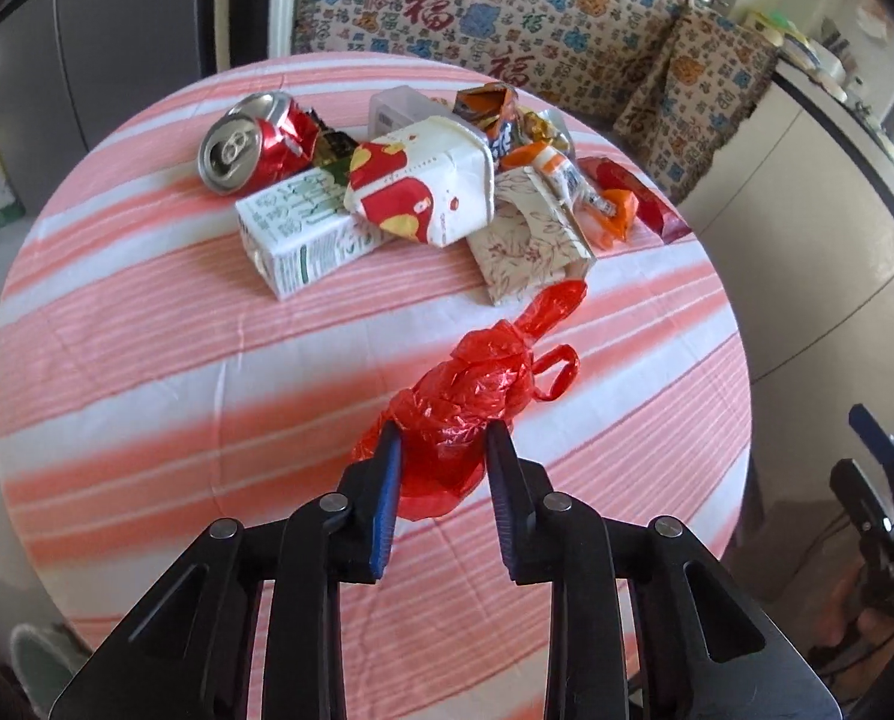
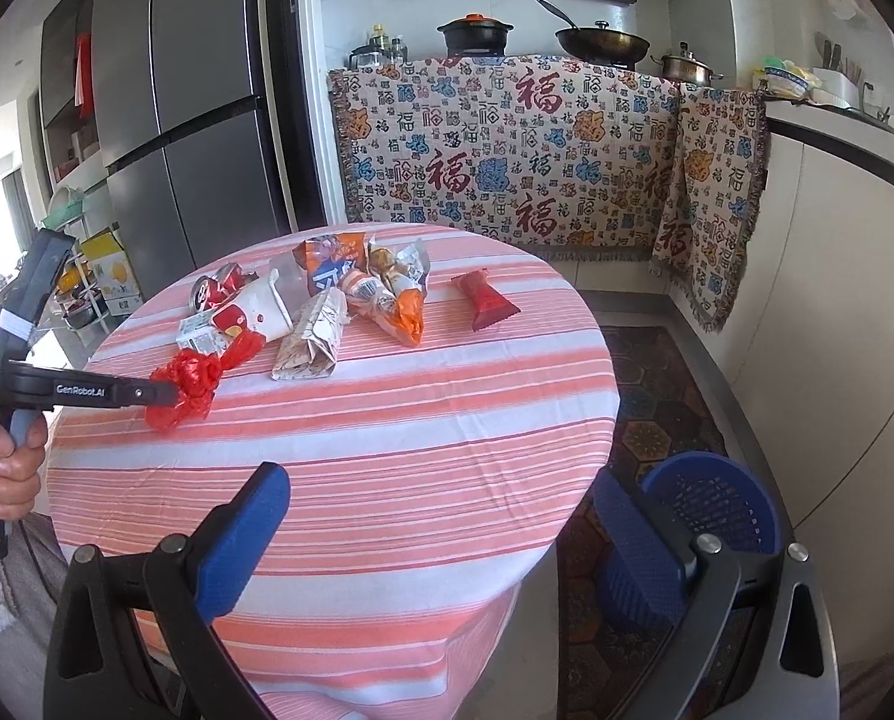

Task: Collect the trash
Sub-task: 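Reach the left gripper to the red plastic bag and grasp it, then lift the red bag with the left gripper while the right gripper grasps the tissue wrapper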

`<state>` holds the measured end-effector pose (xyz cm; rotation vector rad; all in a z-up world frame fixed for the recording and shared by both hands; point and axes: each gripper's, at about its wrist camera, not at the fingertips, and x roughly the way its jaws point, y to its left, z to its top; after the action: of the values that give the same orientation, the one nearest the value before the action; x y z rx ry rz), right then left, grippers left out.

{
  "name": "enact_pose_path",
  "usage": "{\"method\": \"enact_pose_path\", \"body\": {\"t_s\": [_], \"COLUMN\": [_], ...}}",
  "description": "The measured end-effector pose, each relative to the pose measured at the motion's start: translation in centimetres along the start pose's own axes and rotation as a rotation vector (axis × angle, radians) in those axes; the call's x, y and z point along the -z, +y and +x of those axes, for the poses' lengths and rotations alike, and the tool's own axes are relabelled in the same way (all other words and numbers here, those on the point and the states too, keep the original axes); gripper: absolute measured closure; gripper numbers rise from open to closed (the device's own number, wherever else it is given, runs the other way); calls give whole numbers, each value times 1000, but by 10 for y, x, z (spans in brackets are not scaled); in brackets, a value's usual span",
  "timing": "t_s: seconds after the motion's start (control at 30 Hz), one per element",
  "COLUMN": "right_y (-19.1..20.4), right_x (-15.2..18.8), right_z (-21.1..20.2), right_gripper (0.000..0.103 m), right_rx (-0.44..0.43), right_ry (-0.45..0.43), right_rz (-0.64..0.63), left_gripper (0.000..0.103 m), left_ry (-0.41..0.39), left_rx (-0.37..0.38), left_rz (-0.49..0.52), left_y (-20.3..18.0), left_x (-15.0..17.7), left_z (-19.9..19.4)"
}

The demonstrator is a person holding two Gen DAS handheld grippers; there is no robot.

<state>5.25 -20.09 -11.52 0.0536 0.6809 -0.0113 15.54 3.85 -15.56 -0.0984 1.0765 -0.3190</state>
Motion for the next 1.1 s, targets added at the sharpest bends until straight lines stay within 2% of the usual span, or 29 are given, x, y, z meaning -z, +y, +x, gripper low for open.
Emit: {"method": "enact_pose_path", "body": {"t_s": [0.13,0.2,0.27,0.33,0.47,0.5,0.53,0.57,0.6,0.63,0.77,0.9,1.0,1.1], "right_y": [2,4,6,7,8,9,10,9,8,7,3,6,22,49], "right_x": [0,1,1,2,4,4,5,5,5,4,-4,-20,-35,-53], "right_z": [-1,-3,-4,-4,-1,1,2,4,7,11,36,78,114,145], "right_gripper": [0,0,0,0,0,0,0,0,0,0,0,0,0,0], "right_rx": [-6,-7,-5,-3,-4,-9,-14,-23,-36,-47,-92,-140,-214,-297], "right_ry": [-1,-4,-6,-3,10,14,19,26,36,45,74,133,195,234], "right_rz": [-9,-18,-27,-29,-31,-32,-32,-30,-25,-19,-4,20,34,17], "left_gripper": [42,35,24,18,18,19,25,43,56,80,84,85,85,83], "left_ry": [6,0,-7,-17,-3,-3,-3,0,7,19,-26,-94,-146,-142], "left_rx": [13,15,11,-1,-1,2,9,31,59,87,55,-85,-155,-142], "left_rz": [45,99,161,228,297,301,299,287,270,247,161,-7,-105,-123], "left_y": [-7,-10,-13,-15,-17,-18,-18,-18,-17,-16,-16,-6,6,13], "left_x": [5,3,0,-3,-10,-11,-11,-11,-10,-9,3,24,38,40], "left_z": [7,10,12,15,31,34,35,36,36,36,26,2,-4,5]}}
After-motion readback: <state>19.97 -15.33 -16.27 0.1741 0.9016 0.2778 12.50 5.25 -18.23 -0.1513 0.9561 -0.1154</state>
